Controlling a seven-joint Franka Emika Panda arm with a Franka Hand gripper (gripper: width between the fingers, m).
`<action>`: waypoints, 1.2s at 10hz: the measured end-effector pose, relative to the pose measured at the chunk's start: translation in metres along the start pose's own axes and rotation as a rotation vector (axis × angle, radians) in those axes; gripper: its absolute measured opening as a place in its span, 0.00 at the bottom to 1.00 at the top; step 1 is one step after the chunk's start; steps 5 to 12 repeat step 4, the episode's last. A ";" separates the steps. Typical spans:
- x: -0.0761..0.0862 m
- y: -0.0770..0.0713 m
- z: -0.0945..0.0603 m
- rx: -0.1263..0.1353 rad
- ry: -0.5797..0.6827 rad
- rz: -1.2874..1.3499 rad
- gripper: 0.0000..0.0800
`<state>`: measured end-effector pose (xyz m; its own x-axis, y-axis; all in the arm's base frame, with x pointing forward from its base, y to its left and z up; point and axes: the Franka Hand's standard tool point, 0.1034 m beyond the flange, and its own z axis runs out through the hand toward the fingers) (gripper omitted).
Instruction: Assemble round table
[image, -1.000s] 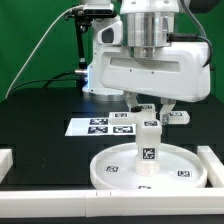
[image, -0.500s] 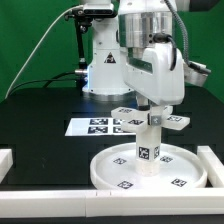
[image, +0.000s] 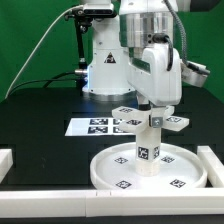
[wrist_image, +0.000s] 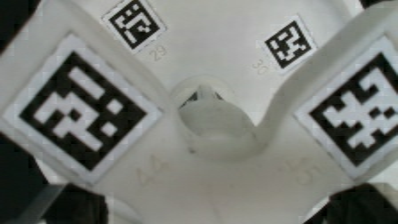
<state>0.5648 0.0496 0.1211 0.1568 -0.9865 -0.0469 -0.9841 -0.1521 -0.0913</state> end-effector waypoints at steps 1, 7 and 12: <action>-0.003 -0.003 -0.019 0.021 -0.031 0.009 0.81; -0.003 -0.003 -0.019 0.020 -0.041 0.017 0.81; -0.003 -0.003 -0.019 0.020 -0.041 0.017 0.81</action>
Offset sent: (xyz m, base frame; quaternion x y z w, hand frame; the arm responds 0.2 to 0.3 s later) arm 0.0000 0.0000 0.0000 0.0000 0.0000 0.0000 1.0000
